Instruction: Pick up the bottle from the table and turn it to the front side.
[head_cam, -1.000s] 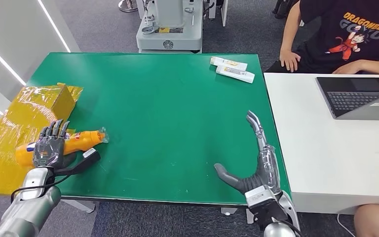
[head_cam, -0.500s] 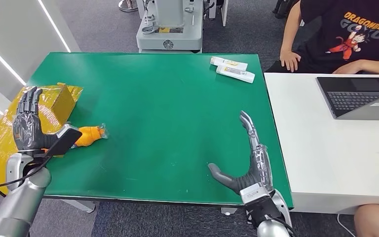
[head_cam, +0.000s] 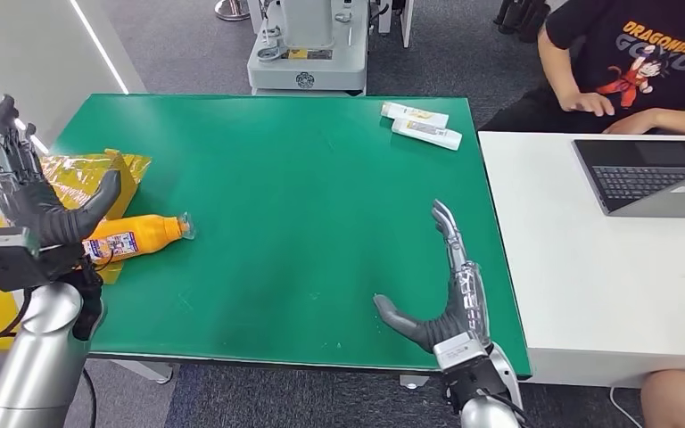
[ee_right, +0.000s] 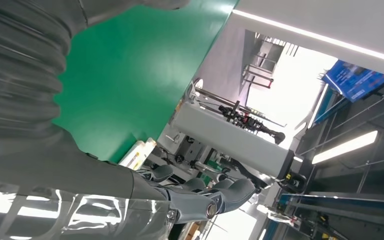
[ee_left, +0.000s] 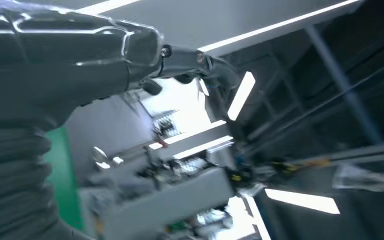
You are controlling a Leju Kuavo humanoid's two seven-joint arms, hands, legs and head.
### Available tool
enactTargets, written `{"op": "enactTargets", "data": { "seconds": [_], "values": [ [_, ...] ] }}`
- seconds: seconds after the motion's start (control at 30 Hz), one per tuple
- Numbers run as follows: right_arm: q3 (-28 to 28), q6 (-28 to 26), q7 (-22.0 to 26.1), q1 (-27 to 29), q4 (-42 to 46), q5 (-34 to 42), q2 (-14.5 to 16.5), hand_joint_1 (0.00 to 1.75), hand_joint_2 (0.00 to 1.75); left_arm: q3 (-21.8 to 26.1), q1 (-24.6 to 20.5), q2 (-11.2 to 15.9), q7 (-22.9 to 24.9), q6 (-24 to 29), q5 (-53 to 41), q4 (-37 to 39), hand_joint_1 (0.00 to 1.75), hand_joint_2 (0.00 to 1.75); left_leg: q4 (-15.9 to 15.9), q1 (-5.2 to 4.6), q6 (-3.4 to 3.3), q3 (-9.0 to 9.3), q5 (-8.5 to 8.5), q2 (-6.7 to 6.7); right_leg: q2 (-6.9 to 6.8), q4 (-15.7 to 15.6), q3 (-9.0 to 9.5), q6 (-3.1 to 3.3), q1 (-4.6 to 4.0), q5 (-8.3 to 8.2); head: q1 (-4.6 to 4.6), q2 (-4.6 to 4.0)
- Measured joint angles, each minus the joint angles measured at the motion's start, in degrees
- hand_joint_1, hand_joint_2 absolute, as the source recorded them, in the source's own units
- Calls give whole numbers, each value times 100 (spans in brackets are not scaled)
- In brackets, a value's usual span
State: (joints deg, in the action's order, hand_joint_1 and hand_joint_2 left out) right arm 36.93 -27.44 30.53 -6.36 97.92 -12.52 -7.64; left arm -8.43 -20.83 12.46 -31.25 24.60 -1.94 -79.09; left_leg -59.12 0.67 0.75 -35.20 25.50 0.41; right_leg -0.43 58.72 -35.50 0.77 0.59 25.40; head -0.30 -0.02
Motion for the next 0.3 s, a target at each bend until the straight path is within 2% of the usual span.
{"op": "enactTargets", "data": {
  "seconds": [0.3],
  "values": [
    [3, -29, -97, -46, 77, -128, 215, 0, 175, -584, 314, -577, 93, -183, 204, -789, 0, 175, 0, 0, 0, 1, 0, 0, 0, 0, 0, 0, 1, 0, 0, 0]
  ]
}}
